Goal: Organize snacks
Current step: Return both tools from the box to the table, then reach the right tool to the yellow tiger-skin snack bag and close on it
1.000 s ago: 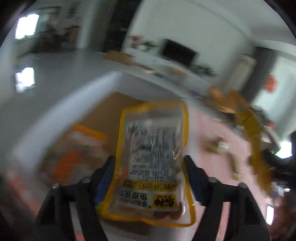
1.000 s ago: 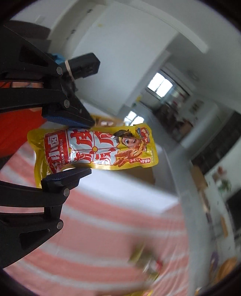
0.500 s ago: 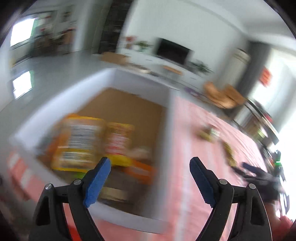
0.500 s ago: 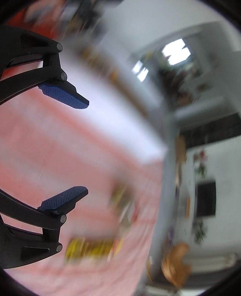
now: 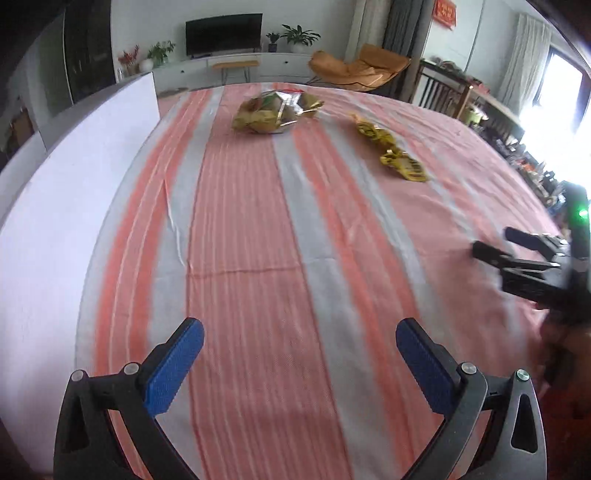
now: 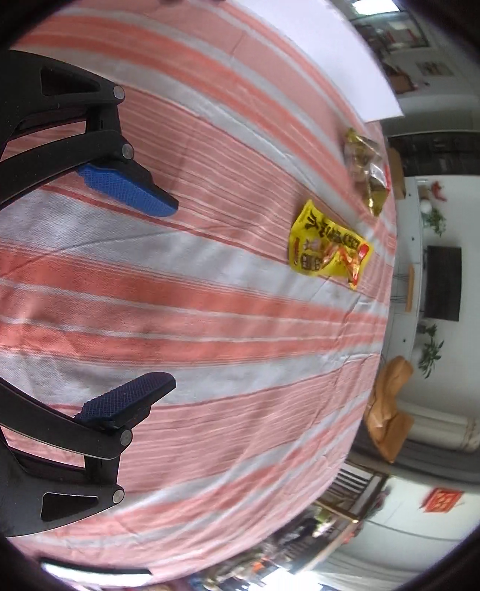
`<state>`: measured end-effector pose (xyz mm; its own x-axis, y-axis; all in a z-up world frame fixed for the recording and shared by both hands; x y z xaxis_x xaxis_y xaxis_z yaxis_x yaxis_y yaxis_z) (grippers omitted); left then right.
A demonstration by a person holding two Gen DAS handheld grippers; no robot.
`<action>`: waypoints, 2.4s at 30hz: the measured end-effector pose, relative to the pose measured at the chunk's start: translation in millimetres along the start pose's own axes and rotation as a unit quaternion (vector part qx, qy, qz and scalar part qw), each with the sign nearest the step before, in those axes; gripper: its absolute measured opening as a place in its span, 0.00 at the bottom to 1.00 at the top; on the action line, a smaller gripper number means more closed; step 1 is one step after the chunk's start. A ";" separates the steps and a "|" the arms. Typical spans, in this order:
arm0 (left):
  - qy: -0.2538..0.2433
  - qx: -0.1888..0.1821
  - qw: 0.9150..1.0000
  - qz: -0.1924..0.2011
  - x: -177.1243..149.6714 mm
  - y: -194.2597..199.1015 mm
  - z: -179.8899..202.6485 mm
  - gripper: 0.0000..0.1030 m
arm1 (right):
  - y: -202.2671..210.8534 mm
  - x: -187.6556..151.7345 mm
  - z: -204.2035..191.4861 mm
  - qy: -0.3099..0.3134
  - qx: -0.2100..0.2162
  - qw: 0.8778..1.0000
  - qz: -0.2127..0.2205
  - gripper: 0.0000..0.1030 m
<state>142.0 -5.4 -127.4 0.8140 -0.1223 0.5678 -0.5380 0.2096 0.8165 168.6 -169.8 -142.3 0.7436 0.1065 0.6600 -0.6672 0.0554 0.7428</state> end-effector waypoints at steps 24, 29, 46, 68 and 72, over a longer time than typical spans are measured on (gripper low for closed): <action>0.020 0.062 0.998 0.011 30.8 -43.5 -47.1 1.00 | -11.8 -7.1 16.2 -0.041 0.016 0.999 -0.017 0.93; 0.020 0.062 0.998 0.011 30.7 -43.9 -47.5 1.00 | -12.0 -7.0 16.1 -0.041 0.017 0.999 -0.017 0.93; 0.021 0.061 0.998 0.012 32.8 -42.5 -45.1 1.00 | -21.2 4.9 6.6 -0.021 0.042 0.999 -0.027 0.93; 0.023 0.061 0.998 0.012 32.5 -43.5 -44.5 1.00 | -94.7 107.7 -26.1 -0.023 0.027 0.999 -0.033 0.57; 0.023 0.061 0.998 0.012 32.6 -43.5 -44.5 1.00 | -72.0 76.0 -0.2 -0.011 0.028 0.999 -0.037 0.57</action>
<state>201.7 24.6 -149.0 0.8079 -0.0741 0.5847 -0.5784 0.0912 0.8107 273.1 -165.6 -145.6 0.7919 0.0824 0.6051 -0.6076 0.0066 0.7942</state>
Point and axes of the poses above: each gripper's, at about its wrist camera, not at the fingertips, and y roughly against the way its jaws point, z to its right, x to its top, the point moved 7 cm from there along -y, roughly the way its jaws point, and after that the axes turned 1 degree about -x, right-handed, at the moved point
